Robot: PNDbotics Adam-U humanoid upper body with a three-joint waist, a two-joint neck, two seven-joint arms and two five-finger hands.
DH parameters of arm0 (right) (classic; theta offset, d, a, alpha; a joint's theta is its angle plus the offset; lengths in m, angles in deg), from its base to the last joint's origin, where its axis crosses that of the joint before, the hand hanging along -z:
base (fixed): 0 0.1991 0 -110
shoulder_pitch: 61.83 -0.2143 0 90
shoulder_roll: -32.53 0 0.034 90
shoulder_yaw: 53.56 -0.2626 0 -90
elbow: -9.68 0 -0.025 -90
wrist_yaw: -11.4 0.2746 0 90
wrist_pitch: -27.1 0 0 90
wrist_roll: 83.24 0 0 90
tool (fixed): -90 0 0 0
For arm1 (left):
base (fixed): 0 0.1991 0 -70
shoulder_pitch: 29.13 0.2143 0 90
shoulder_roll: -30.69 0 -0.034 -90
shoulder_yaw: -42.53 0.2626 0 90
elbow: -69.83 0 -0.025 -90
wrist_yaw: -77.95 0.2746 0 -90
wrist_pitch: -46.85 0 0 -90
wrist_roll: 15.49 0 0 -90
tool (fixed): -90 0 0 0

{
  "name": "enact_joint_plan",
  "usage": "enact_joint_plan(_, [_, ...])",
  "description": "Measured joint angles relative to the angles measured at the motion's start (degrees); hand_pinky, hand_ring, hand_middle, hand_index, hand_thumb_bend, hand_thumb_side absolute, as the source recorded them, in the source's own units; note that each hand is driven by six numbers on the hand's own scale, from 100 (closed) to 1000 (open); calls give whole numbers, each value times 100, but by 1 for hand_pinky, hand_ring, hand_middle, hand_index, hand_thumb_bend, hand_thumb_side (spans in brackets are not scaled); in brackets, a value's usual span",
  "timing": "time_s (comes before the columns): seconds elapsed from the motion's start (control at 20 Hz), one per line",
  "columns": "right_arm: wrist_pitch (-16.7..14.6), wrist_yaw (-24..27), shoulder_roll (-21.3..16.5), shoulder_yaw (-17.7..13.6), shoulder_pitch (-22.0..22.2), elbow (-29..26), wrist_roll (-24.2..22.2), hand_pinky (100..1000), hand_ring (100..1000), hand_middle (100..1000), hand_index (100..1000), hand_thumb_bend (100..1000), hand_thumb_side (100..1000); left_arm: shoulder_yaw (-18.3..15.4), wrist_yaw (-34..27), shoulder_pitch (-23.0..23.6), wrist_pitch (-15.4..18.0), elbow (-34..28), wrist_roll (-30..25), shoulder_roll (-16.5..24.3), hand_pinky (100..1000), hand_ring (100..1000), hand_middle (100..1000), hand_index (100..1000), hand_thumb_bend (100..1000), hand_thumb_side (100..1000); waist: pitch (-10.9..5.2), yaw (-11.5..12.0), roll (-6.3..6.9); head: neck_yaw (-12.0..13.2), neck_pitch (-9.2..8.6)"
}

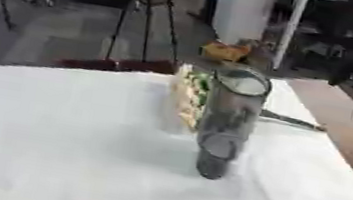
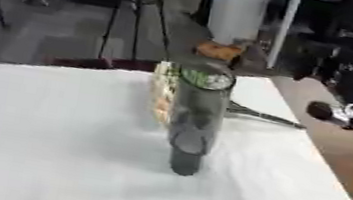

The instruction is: Arrange flowers into the vase.

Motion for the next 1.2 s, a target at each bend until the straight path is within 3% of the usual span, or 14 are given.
enact_joint_plan(1.2, [-554,-1267,-348,54,-981,2615,554,640,657,683,843,701,498,32,-6,0,-5,0,-23,0,563,476,531,930,706,801,0,46,0,-114,0])
